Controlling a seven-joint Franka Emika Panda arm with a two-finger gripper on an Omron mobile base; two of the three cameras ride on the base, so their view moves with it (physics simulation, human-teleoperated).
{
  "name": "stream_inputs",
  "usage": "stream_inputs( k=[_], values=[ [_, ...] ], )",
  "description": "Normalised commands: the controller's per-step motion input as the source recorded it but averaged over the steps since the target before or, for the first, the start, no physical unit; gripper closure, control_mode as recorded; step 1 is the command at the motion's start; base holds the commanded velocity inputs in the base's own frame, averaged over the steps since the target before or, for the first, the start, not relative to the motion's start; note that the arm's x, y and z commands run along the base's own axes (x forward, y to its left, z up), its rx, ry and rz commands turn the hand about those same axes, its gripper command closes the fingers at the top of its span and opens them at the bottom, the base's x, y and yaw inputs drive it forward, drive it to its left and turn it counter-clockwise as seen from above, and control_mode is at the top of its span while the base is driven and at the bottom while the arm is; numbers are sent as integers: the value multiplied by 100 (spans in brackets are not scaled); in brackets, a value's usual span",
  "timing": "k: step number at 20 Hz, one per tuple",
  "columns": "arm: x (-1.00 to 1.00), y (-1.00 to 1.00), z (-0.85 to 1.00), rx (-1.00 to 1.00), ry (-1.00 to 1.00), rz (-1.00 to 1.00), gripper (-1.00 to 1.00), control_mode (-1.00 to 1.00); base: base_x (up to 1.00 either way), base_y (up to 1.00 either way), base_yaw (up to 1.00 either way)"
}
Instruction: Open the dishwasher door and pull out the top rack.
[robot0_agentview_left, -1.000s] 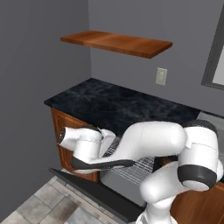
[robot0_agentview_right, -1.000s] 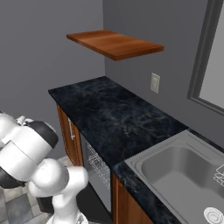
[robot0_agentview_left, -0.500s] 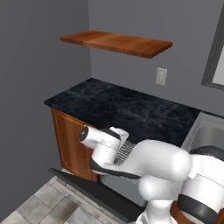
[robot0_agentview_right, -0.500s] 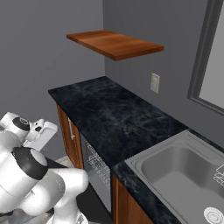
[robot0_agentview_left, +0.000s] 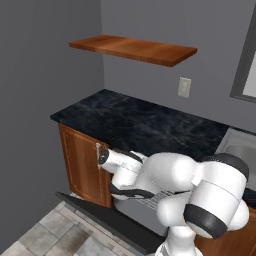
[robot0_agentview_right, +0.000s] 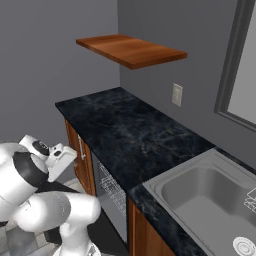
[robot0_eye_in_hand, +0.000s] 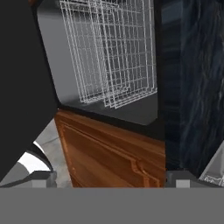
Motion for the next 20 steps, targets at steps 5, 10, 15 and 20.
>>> stream_inputs(
  k=[5, 10, 15, 20],
  values=[
    [40, 0, -48, -2, 19, 1, -100, -100, 0, 0, 0],
    [12, 7, -63, -8, 6, 1, -100, -100, 0, 0, 0],
    [7, 14, -68, -13, 0, 2, -100, -100, 0, 0, 0],
    [28, 7, -49, -11, 0, 2, -100, -100, 0, 0, 0]
  ],
)
